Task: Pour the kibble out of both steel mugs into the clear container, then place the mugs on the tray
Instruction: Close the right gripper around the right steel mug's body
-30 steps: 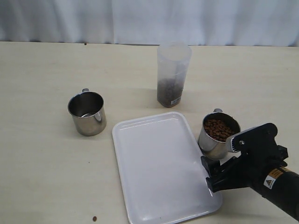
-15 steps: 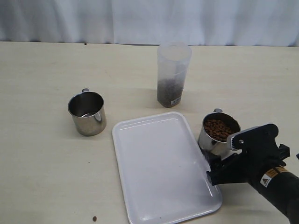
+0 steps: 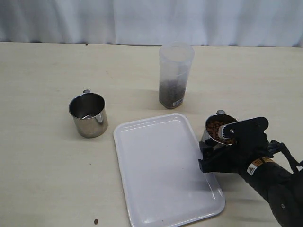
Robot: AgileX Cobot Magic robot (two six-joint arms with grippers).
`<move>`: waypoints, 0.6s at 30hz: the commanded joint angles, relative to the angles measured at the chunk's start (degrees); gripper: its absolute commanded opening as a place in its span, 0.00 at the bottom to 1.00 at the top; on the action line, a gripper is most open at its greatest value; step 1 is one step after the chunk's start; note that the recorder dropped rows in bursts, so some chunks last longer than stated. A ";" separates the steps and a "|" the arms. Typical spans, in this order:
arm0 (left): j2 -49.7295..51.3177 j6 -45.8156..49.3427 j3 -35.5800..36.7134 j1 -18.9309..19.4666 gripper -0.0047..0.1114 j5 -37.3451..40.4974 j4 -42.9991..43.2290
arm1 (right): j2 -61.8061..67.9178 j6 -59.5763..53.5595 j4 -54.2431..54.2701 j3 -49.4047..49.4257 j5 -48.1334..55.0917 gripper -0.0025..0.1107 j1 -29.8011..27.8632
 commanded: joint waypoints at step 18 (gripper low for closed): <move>-0.14 -0.29 0.18 -0.04 0.04 -0.25 -0.04 | 3.54 0.29 9.44 -1.07 -2.79 0.90 0.13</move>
